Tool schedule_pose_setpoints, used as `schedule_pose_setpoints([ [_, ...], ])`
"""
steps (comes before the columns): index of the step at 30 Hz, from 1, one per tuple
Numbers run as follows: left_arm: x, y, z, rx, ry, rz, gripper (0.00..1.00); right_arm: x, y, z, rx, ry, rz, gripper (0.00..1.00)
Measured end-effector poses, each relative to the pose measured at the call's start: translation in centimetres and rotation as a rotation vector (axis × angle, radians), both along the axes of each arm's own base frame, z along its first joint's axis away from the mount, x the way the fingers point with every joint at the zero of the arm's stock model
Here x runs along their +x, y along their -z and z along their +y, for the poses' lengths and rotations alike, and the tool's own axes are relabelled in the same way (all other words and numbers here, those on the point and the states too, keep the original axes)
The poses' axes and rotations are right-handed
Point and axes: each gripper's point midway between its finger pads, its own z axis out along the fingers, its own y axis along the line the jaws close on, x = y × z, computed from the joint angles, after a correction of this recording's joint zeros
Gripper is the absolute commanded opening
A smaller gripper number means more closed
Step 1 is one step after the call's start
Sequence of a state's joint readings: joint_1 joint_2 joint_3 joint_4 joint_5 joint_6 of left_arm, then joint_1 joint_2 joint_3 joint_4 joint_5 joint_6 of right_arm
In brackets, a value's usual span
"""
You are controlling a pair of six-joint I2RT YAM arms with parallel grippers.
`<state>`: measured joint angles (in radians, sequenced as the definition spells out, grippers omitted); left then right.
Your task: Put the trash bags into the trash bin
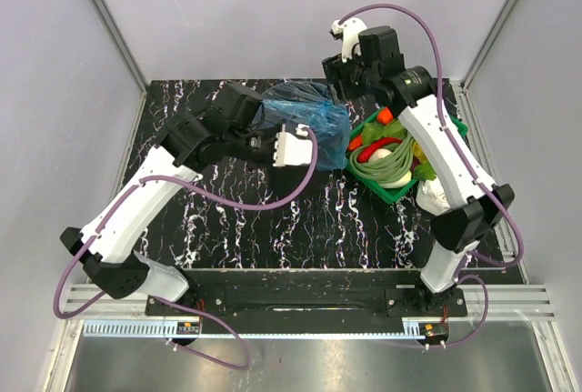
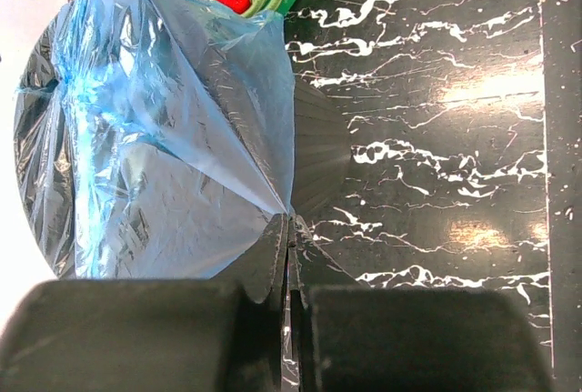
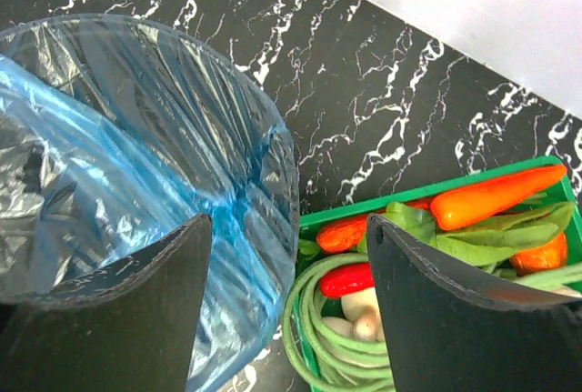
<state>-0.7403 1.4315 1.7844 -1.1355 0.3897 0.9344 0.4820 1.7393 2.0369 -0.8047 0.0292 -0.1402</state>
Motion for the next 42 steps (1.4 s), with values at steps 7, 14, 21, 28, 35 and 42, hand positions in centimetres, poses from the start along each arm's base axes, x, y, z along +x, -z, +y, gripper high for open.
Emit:
schedule_pose_setpoints([
  [7,-1.2,1.0,0.8,0.01,-0.014,0.037,0.0,2.4,1.3,1.1,0.031,-0.064,0.033,0.74],
  [14,-1.9,3.0,1.2,0.037,-0.035,0.094,0.0,4.9,2.3,-0.5,0.081,-0.046,0.071,0.73],
  [21,-2.7,7.4,2.2,0.128,-0.059,0.17,0.0,6.5,3.1,-2.2,0.14,-0.046,0.102,0.73],
  [28,-2.3,10.6,2.6,0.174,-0.095,0.19,0.0,5.6,3.3,0.0,0.184,-0.154,0.131,0.73],
  [35,-1.7,11.9,2.2,0.165,-0.109,0.18,0.0,5.2,2.6,1.1,0.212,-0.227,0.128,0.73],
  [42,-1.6,14.6,2.5,0.193,-0.12,0.193,0.0,5.1,3.7,1.6,0.221,-0.255,0.16,0.73],
])
